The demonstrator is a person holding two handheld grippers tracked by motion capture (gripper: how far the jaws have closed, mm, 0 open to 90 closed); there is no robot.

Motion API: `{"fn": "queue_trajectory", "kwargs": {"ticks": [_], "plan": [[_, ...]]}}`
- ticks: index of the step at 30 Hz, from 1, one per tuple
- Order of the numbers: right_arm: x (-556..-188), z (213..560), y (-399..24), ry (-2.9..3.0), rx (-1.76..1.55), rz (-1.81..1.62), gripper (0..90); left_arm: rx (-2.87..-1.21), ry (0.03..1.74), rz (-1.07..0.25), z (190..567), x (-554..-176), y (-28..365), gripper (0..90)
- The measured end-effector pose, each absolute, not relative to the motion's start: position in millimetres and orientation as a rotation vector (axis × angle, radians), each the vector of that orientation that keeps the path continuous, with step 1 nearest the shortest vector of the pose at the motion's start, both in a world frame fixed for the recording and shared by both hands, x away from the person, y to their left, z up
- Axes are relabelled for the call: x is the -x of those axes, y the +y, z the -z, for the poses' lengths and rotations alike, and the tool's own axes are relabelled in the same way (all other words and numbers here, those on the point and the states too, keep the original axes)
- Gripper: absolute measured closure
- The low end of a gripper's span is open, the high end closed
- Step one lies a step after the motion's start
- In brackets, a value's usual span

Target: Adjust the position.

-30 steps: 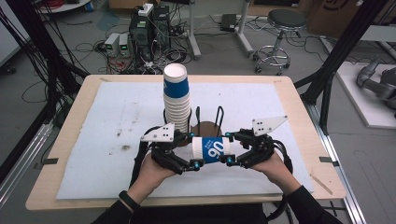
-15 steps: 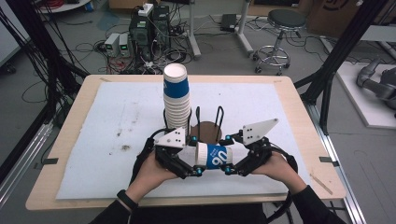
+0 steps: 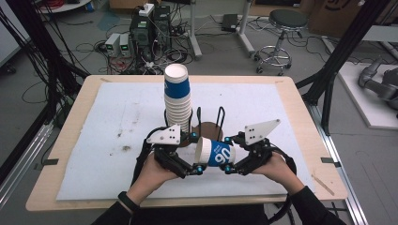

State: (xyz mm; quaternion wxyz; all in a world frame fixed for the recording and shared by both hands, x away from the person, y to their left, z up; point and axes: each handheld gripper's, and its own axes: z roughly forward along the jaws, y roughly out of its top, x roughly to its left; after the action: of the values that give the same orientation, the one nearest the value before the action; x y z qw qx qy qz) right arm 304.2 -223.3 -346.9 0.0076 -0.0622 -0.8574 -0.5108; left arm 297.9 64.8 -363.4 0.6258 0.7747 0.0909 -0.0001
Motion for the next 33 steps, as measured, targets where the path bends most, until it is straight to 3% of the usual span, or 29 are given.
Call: {"fn": "queue_trajectory", "kwargs": {"ticks": [8, 10, 13, 18, 22, 33], "plan": [[-304.0, 352.3, -221.3, -2.594, 0.218, 1.678, 28.7, -1.700, 0.236, 0.048, 364.0, -299.5, 66.5, 11.1], [-303.4, 354.3, -218.2, -2.600, 0.211, 1.661, 28.9, -1.703, 0.226, 0.055, 363.6, -299.4, 68.1, 17.9], [-303.2, 355.5, -217.0, -2.596, 0.211, 1.662, 29.0, -1.713, 0.225, 0.055, 362.9, -300.0, 69.2, 18.8], [-302.5, 356.4, -216.1, -2.612, 0.208, 1.633, 28.5, -1.771, 0.210, 0.044, 358.5, -298.9, 67.9, 19.8], [-302.6, 352.5, -214.7, -2.674, 0.201, 1.551, 22.0, -1.860, 0.212, 0.014, 353.5, -297.4, 64.2, 19.9], [-298.3, 356.5, -199.9, -2.827, 0.157, 1.393, 21.7, -2.002, 0.179, -0.017, 340.3, -296.6, 52.9, 19.9]]}}
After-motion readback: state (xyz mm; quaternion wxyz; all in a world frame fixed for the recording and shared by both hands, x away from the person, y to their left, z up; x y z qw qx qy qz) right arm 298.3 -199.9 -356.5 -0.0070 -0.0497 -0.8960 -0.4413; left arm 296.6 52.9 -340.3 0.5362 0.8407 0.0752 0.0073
